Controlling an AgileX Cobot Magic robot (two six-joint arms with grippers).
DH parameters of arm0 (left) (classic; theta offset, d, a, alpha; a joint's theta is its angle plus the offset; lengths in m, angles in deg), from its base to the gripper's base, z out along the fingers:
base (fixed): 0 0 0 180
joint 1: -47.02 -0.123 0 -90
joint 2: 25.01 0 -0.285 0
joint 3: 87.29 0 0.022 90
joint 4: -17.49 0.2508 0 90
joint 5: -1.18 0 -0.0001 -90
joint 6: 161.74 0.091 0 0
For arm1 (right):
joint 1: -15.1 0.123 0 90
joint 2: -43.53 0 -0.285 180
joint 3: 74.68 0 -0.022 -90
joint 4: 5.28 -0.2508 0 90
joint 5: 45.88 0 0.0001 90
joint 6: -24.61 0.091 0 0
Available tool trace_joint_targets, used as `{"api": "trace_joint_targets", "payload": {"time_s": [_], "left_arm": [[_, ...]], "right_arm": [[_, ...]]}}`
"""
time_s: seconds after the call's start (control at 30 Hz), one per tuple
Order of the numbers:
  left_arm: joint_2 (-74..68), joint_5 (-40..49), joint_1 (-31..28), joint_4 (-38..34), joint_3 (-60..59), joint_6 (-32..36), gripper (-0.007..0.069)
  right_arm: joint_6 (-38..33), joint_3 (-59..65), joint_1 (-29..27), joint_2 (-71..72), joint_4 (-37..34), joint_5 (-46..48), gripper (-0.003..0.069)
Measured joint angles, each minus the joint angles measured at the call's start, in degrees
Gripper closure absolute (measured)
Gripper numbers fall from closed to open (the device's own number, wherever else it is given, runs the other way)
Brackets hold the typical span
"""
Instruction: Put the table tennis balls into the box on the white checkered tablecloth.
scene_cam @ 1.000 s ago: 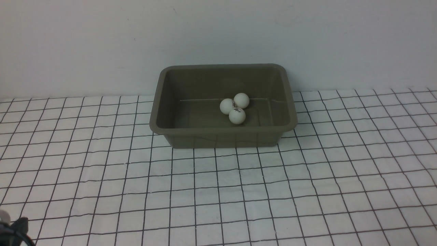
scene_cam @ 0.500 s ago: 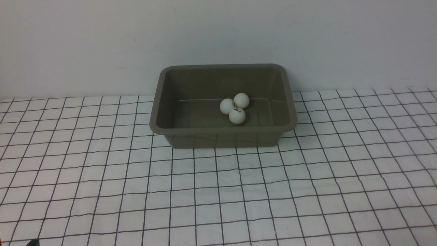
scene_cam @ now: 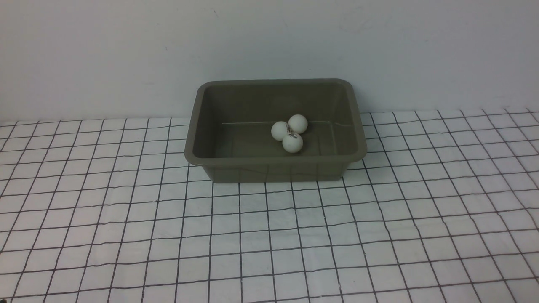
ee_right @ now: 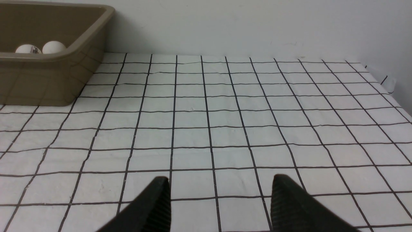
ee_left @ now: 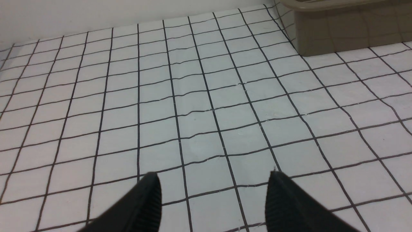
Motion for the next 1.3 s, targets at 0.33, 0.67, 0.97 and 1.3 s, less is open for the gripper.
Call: {"api": "trace_joint_targets", "payload": {"time_s": [0.33,0.67,0.97,1.3], "left_arm": [[0.0,-0.9,0.0,0.1,-1.8,0.0,0.0230],[0.0,-4.6,0.0,0.0,-3.8,-0.2,0.0230],[0.0,-4.7,0.0,0.0,-3.8,-0.2,0.0230],[0.0,-4.7,0.0,0.0,-3.8,-0.2,0.0230]], "right_arm": [[0.0,0.0,0.0,0.0,0.0,0.0,0.0269],[0.0,0.0,0.0,0.0,0.0,0.0,0.0269],[0.0,0.0,0.0,0.0,0.0,0.0,0.0269],[0.0,0.0,0.0,0.0,0.0,0.0,0.0269]]}}
